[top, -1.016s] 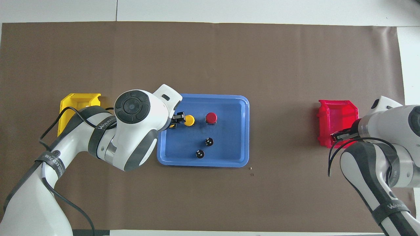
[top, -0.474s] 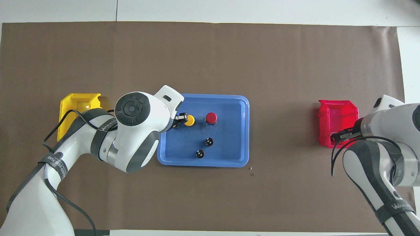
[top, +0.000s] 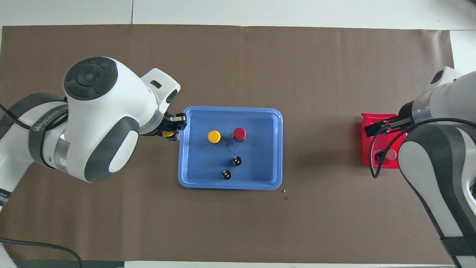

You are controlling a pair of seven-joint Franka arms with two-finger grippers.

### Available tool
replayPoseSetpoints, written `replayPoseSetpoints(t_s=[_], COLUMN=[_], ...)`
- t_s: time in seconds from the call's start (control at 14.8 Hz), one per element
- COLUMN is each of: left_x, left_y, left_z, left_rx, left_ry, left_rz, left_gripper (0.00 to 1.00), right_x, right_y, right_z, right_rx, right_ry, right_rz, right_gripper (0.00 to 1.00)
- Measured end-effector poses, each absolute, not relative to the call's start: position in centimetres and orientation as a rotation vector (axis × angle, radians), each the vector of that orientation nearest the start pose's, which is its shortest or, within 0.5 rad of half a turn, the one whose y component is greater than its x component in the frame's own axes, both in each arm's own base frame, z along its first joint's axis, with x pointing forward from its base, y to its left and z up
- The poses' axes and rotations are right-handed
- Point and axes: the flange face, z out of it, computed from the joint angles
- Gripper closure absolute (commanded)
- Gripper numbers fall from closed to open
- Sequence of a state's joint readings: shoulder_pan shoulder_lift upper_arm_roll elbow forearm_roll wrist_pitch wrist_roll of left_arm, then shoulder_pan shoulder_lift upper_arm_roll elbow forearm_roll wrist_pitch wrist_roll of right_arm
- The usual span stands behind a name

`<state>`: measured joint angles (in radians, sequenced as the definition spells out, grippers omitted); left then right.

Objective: Sort red and yellow buttons by color

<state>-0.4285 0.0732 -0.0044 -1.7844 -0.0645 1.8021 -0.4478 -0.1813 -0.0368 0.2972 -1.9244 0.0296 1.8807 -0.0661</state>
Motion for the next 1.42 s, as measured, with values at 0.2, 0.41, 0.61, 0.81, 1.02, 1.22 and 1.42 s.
replayPoseSetpoints(t_s=[0.2, 0.41, 0.61, 0.81, 1.02, 1.22, 1.42], left_x=[54.5, 55.0, 54.7, 54.0, 53.4, 52.2, 51.0], left_y=[-14.2, -7.7, -4.1, -1.0, 0.8, 0.6, 0.2], left_z=[52.1, 51.1, 48.1, 45.0, 42.5, 39.4, 37.0], left_rx=[-3.178, -3.164, -3.164, -3.167, -3.17, -3.167, -3.164], left_ry=[-0.028, -0.107, -0.159, -0.162, -0.168, -0.166, -0.156], left_rz=[0.156, 0.183, 0.153, 0.159, 0.137, 0.155, 0.186], left_gripper=[0.98, 0.98, 0.98, 0.98, 0.98, 0.97, 0.96], right_x=[54.6, 53.8, 54.0, 55.2, 55.7, 55.3, 54.4], right_y=[21.1, 33.0, 38.6, 38.9, 38.7, 38.5, 38.7], right_z=[51.9, 49.7, 44.2, 40.0, 38.0, 36.5, 34.8], right_rx=[-3.087, -3.12, -3.117, -3.103, -3.117, -3.121, -3.115], right_ry=[-0.125, -0.012, 0.022, 0.033, 0.019, 0.007, -0.011], right_rz=[-0.045, -0.085, -0.105, -0.095, -0.104, -0.106, -0.104], right_gripper=[0.0, 0.0, 0.0, 0.07, 0.1, 0.16, 0.19])
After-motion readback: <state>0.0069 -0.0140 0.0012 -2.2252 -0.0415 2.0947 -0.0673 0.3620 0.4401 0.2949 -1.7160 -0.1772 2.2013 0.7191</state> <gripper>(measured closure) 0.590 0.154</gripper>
